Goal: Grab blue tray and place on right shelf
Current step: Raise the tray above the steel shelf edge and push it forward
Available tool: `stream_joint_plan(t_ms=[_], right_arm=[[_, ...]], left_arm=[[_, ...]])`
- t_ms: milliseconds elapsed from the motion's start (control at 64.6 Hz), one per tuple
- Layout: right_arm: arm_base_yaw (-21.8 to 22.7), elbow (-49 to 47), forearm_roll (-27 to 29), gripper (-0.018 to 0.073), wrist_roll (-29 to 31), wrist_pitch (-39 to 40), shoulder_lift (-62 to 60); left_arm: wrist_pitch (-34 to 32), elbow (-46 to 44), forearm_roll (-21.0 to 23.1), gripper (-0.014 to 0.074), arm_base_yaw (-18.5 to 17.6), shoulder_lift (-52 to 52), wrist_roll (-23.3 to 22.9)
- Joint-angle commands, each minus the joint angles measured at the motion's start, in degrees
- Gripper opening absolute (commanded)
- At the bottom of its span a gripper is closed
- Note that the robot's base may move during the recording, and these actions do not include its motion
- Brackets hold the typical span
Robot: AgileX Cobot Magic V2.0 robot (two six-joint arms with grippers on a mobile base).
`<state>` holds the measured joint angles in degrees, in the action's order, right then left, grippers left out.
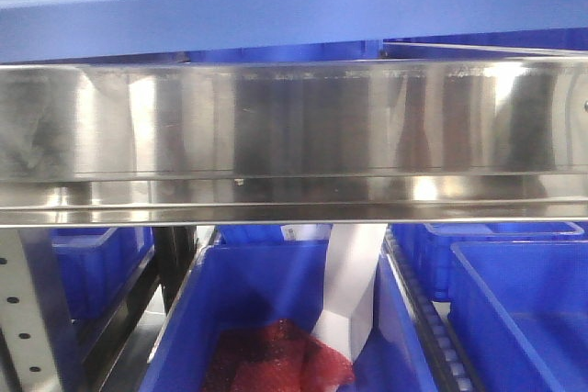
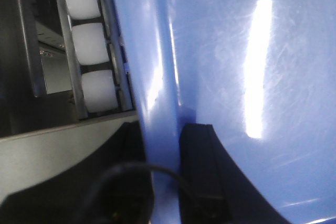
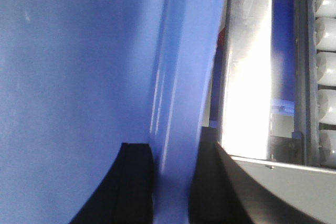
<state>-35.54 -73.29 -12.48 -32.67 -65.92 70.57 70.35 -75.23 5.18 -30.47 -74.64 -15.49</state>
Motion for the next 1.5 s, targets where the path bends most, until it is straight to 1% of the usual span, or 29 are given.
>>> stream_joint_plan(t_ms=[0, 650, 712, 851, 975, 1052, 1114, 1207, 1331, 1392, 1485], right_arm=[[-0.34, -1.88, -0.64, 0.0056, 1.29, 5.87, -1.45], [-0.34, -1.88, -0.64, 0.0056, 1.29, 6.52, -1.45], [-0.34, -1.88, -0.64, 0.0056, 1.29, 7.22, -1.45], [-0.34, -3.94, -0.59, 0.0056, 1.46, 7.21, -1.53], [-0.28, -8.09, -0.65, 0.0056, 3.43, 8.13, -1.26], [0.42, -11.39, -0.69, 0.0056, 4.41, 8.26, -0.33], [1.58, -14.33, -0.69, 0.0056, 4.62, 8.26, 1.23], [3.90, -17.49, -0.69, 0.0056, 4.95, 8.31, 4.12], [6.61, -20.04, -0.69, 0.0056, 7.46, 8.82, 9.16], [7.38, -20.16, -0.69, 0.0056, 7.59, 9.65, 11.65], [7.78, -20.16, -0.69, 0.0056, 7.59, 10.53, 15.02]], left_arm=[[-1.10, -1.35, 2.81, -0.0048, -0.90, 1.44, 2.14], [-1.50, -1.35, 2.81, -0.0048, -0.90, 1.44, 2.14], [-0.71, -1.98, 2.81, -0.0048, -0.90, 1.44, 3.26], [-2.07, -4.73, 2.65, -0.0048, -0.66, 1.44, 3.26], [-4.48, -9.66, 0.65, -0.0048, -0.66, 0.57, 3.26], [-4.57, -13.39, -0.71, -0.0048, -0.66, -1.32, 3.26], [-4.57, -16.46, -1.98, -0.0048, -0.66, -4.09, 3.26], [-4.93, -20.51, -5.18, -0.0048, -0.66, -8.33, 3.00], [-6.02, -24.20, -9.43, -0.0048, -0.32, -13.90, 1.85], [-6.79, -24.95, -9.56, -0.0048, 0.74, -16.26, 0.55], [-7.77, -24.95, -8.00, -0.0048, 2.54, -19.06, 0.58]])
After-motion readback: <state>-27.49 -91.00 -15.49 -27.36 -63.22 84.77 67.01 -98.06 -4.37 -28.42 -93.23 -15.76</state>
